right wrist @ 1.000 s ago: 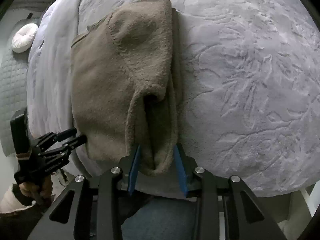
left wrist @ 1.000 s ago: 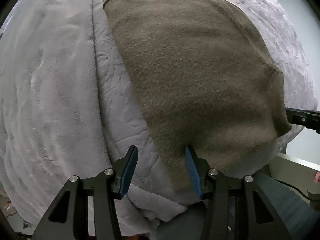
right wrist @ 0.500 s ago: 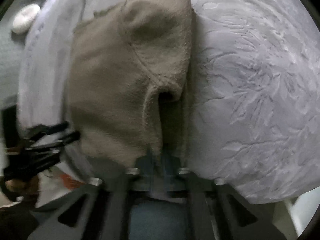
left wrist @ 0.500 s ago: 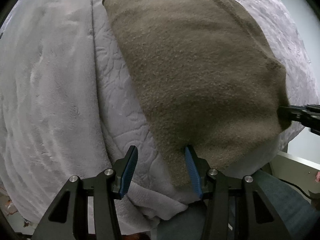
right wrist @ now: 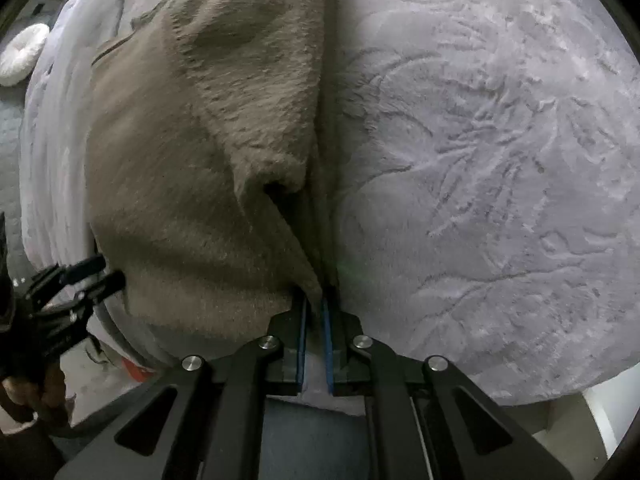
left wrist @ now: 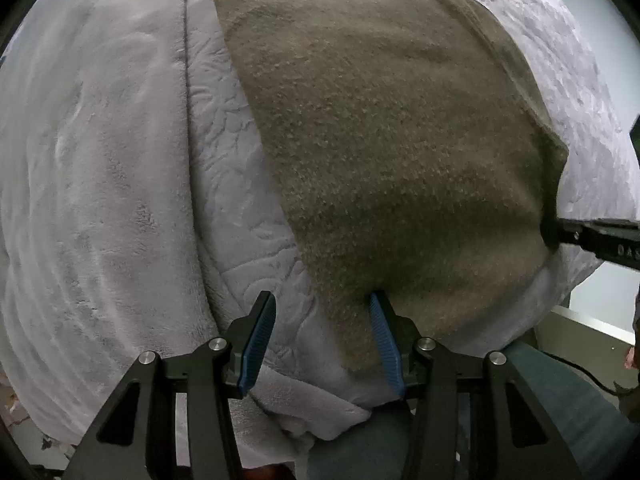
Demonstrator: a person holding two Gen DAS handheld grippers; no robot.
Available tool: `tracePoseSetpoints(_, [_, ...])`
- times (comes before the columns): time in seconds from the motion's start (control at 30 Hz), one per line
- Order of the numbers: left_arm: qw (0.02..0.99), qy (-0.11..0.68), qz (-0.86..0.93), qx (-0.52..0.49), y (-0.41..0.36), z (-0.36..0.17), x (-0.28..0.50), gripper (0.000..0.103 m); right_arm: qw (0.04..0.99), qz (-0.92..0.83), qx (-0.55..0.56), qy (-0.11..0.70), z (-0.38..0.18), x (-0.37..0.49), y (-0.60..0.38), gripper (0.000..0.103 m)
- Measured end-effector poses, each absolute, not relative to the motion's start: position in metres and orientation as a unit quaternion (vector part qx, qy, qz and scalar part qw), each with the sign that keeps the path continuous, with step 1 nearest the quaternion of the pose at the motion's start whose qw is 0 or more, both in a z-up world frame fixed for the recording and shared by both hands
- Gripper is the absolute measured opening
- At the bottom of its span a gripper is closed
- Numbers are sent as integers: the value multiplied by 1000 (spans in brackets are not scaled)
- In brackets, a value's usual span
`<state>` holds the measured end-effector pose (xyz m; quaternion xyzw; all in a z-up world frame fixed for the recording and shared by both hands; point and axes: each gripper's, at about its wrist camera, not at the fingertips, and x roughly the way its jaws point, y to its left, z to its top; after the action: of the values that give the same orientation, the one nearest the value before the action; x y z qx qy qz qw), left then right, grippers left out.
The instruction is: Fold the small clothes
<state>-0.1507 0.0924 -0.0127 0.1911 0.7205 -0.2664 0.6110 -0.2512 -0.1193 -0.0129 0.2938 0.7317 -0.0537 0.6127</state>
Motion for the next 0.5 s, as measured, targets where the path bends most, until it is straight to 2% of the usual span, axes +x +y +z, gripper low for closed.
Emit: tracePoseSetpoints(0.5, [631,705,-266,181,95,14,-139,51,612,-90,269,738,9,-257,-128,10])
